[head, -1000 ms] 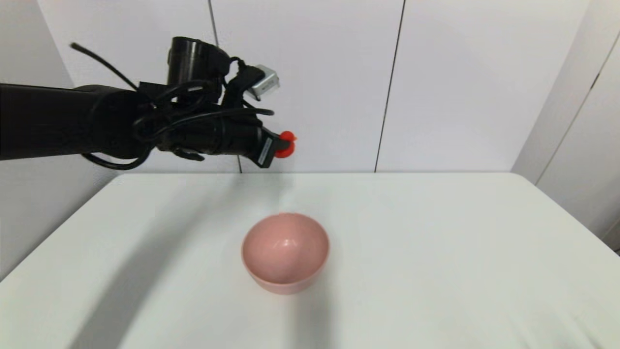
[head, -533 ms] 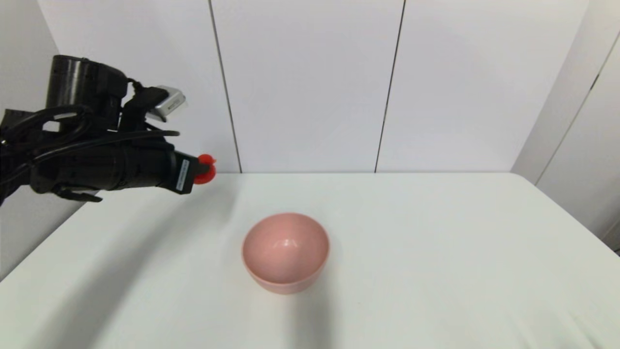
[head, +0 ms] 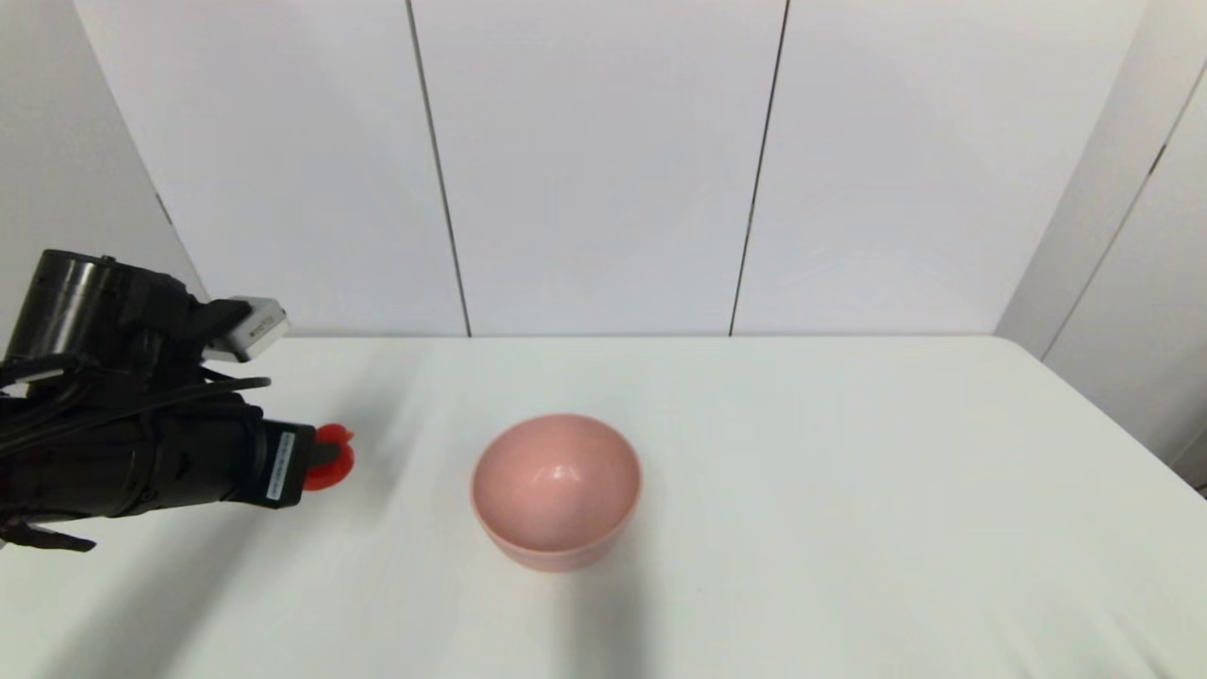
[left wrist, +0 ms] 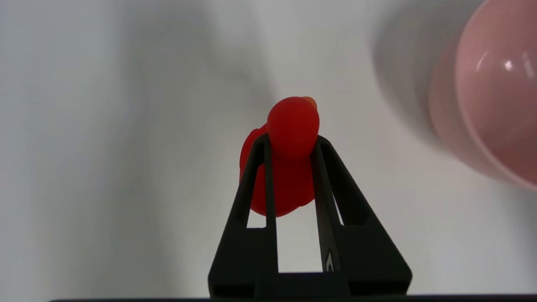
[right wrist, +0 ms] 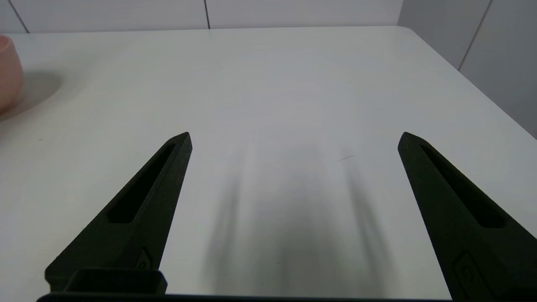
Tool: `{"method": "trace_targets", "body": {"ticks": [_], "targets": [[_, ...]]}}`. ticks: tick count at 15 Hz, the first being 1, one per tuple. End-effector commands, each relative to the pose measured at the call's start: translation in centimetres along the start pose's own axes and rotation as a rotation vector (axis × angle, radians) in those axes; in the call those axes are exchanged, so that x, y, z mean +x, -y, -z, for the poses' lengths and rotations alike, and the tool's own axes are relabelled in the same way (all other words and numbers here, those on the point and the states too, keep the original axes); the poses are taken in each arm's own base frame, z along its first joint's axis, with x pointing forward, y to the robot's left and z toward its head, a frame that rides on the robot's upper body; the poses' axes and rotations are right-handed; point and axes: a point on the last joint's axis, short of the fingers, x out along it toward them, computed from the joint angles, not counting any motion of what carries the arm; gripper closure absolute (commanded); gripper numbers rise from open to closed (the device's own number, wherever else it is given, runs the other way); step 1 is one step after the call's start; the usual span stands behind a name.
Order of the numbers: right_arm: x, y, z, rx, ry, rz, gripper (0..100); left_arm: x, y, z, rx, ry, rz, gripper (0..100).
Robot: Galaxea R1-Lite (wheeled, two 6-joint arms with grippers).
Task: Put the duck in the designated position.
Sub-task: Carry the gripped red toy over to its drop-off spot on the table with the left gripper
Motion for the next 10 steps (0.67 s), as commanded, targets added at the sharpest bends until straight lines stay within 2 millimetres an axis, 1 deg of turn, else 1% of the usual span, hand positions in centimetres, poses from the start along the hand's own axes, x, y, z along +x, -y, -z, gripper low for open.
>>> {"method": "trace_targets", "body": {"ticks": [1, 4, 6, 9, 10], "targets": [[0.0, 0.0, 0.0, 0.001, -0.001, 0.001, 0, 1.3, -0.1, 1.7, -0.003, -0.086, 0.001, 100], [0.0, 0.0, 0.0, -0.001, -0.001, 0.001, 0, 2.2, 0.0, 2.5, -0.002, -0.125, 0.003, 100], [0.0, 0.0, 0.0, 0.001, -0.001, 0.001, 0, 2.8, 0.0, 2.6, -0.002, -0.133, 0.005, 100], [0.0, 0.0, 0.0, 0.001, 0.000, 0.001, 0, 3.7, 0.0, 2.1, 0.000, -0.081, 0.005, 100], [0.0, 0.0, 0.0, -0.001, -0.001, 0.001, 0, 4.1, -0.1, 1.9, 0.000, -0.035, 0.004, 100]]}}
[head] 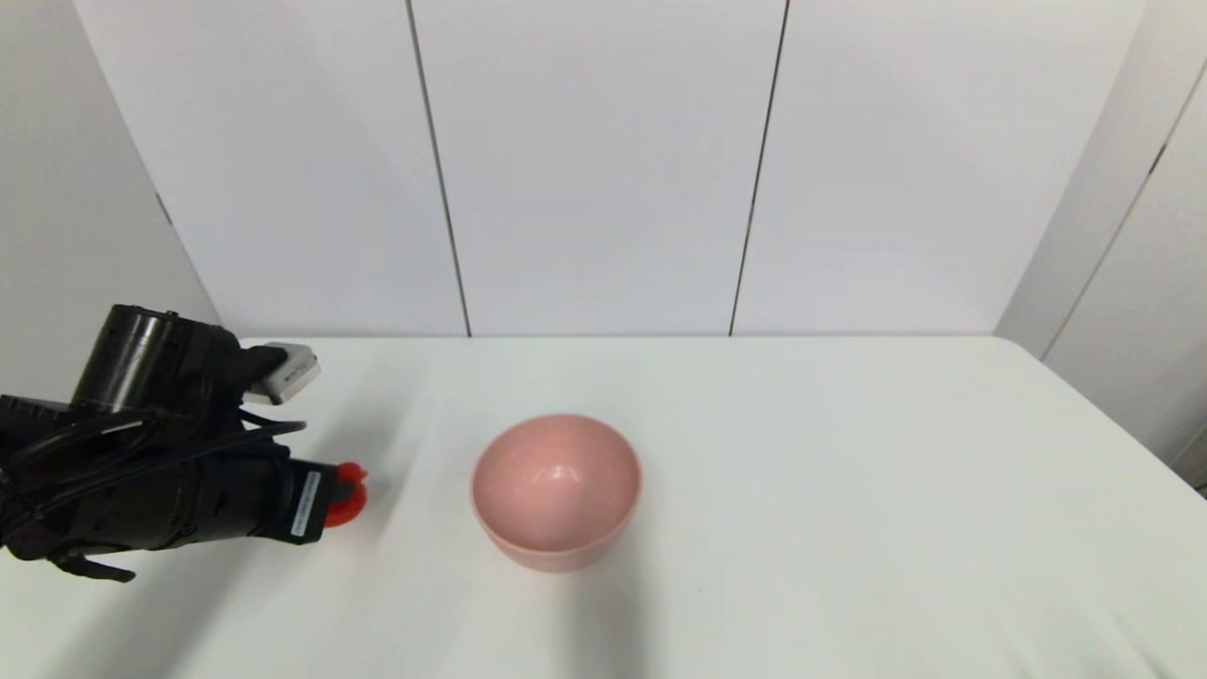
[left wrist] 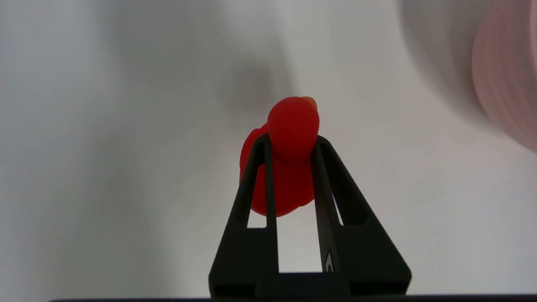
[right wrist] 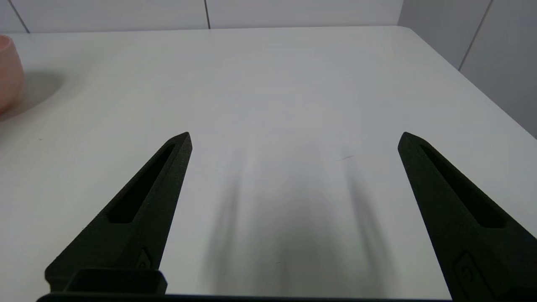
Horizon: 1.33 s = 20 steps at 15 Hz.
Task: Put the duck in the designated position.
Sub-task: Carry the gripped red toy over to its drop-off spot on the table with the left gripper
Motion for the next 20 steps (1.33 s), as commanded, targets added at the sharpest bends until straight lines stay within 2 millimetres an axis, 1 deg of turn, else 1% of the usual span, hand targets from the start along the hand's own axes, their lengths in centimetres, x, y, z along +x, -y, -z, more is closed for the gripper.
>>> {"method": "trace_targets", "body": {"ticks": [1, 6, 10, 16, 20], "targets": [[0.0, 0.0, 0.0, 0.000, -0.001, 0.000, 0, 1.6, -0.1, -0.3, -0.007, 0.071, -0.001, 100], [0.0, 0.0, 0.0, 0.000, -0.001, -0.001, 0, 2.9, 0.1, 0.3, -0.017, 0.144, 0.006, 100], [0.0, 0.0, 0.0, 0.000, -0.001, -0.001, 0, 4.2, 0.0, 1.0, -0.018, 0.163, -0.020, 100], [0.0, 0.0, 0.0, 0.000, -0.001, 0.000, 0, 5.2, 0.1, 2.1, -0.014, 0.157, -0.017, 100], [0.0, 0.0, 0.0, -0.001, -0.001, 0.000, 0, 5.4, 0.2, 2.0, -0.013, 0.164, -0.016, 100]]}}
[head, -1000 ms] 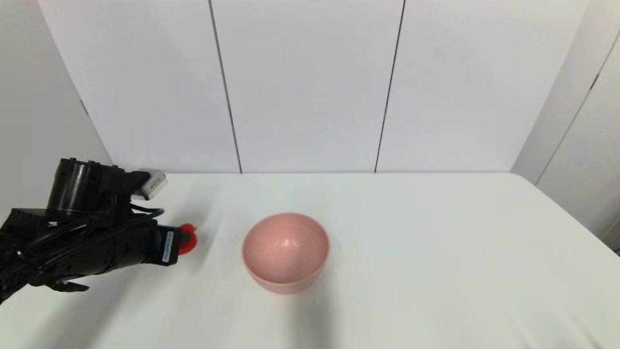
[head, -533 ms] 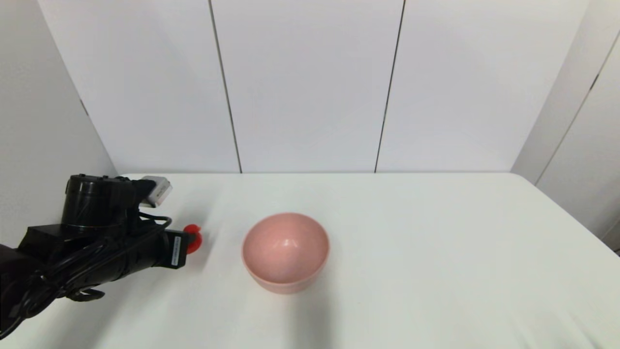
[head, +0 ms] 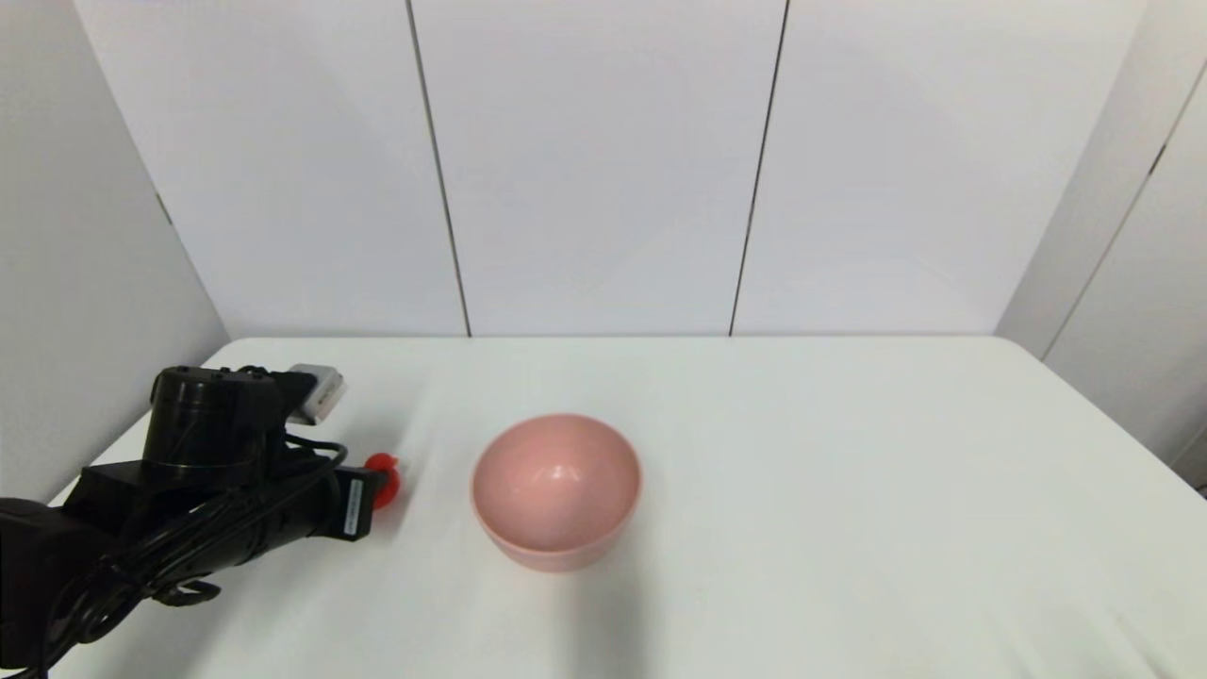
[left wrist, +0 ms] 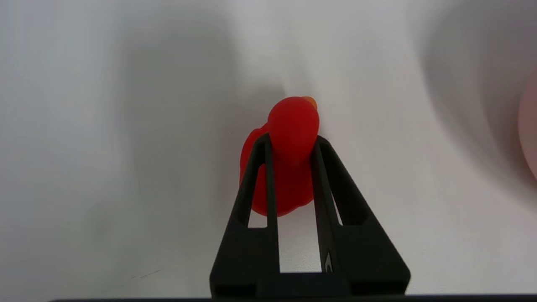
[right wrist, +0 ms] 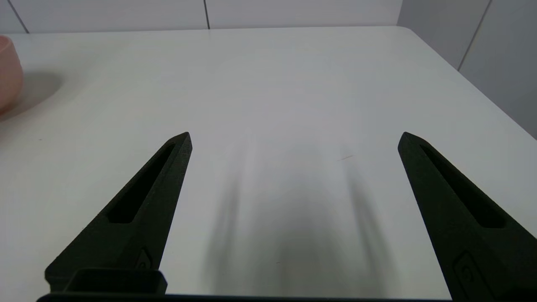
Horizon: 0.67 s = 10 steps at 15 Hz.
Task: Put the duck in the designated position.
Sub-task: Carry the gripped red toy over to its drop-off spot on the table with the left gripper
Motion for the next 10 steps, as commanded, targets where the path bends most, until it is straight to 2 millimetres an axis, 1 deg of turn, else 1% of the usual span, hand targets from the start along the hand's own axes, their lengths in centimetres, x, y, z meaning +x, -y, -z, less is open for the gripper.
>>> {"method": "trace_targets", "body": {"ticks": [1, 6, 10], "targets": [[0.01, 0.00, 0.01, 0.000, -0.001, 0.000, 0, 0.37, 0.04, 0.14, 0.001, -0.008, 0.002, 100], [0.01, 0.00, 0.01, 0.000, -0.001, -0.002, 0, 0.33, 0.32, 0.18, 0.008, -0.009, 0.005, 100], [0.01, 0.00, 0.01, 0.000, -0.001, 0.000, 0, 0.31, 0.46, -0.27, 0.010, 0.021, -0.003, 100]]}}
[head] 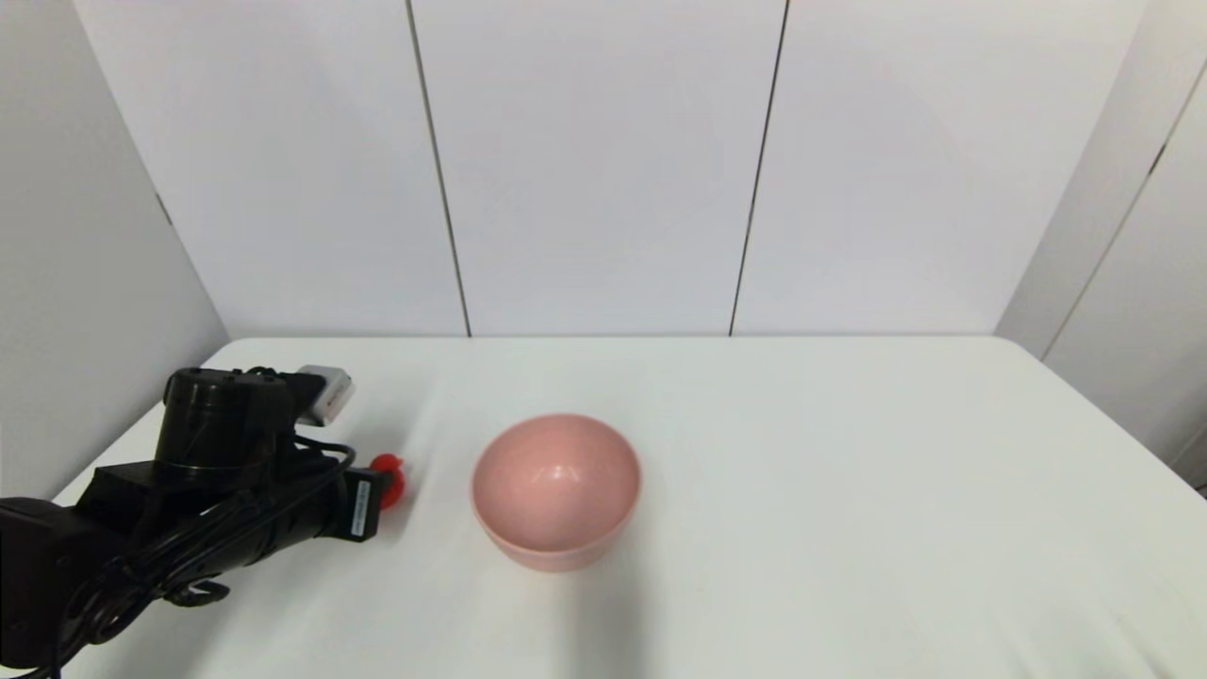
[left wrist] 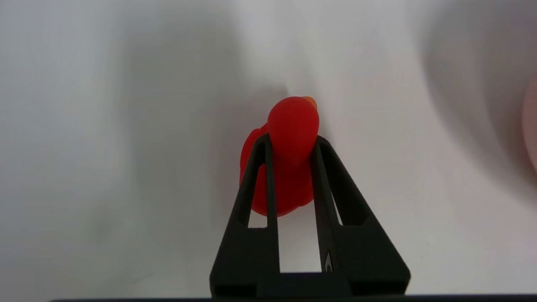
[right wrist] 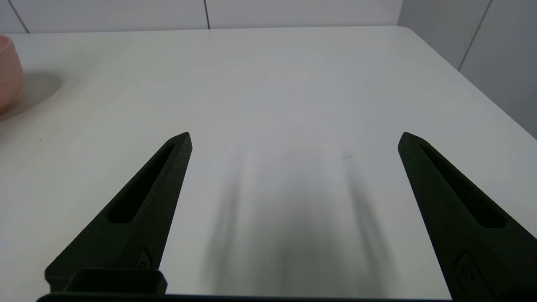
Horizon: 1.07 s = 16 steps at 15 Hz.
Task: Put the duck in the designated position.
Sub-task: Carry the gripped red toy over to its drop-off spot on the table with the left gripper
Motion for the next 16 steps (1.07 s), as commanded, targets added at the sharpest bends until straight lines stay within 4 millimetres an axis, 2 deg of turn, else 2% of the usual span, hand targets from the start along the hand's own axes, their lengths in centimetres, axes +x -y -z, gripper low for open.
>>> {"method": "trace_targets", "body": {"ticks": [1, 7, 8, 13, 16], "targets": [[0.0, 0.0, 0.0, 0.001, -0.001, 0.001, 0, 0.0, 0.1, -0.4, 0.000, 0.030, -0.001, 100], [0.0, 0.0, 0.0, 0.001, -0.001, 0.001, 0, -0.3, 0.0, -0.1, -0.001, 0.019, -0.006, 100], [0.0, 0.0, 0.0, 0.001, 0.000, 0.001, 0, -0.3, 0.0, 0.0, -0.006, 0.018, -0.006, 0], [0.0, 0.0, 0.0, 0.001, -0.001, 0.001, 0, -0.4, 0.1, 0.0, -0.008, 0.019, -0.006, 0], [0.0, 0.0, 0.0, 0.001, -0.001, 0.001, 0, -0.5, 0.1, -1.0, -0.009, 0.059, -0.010, 0]]}}
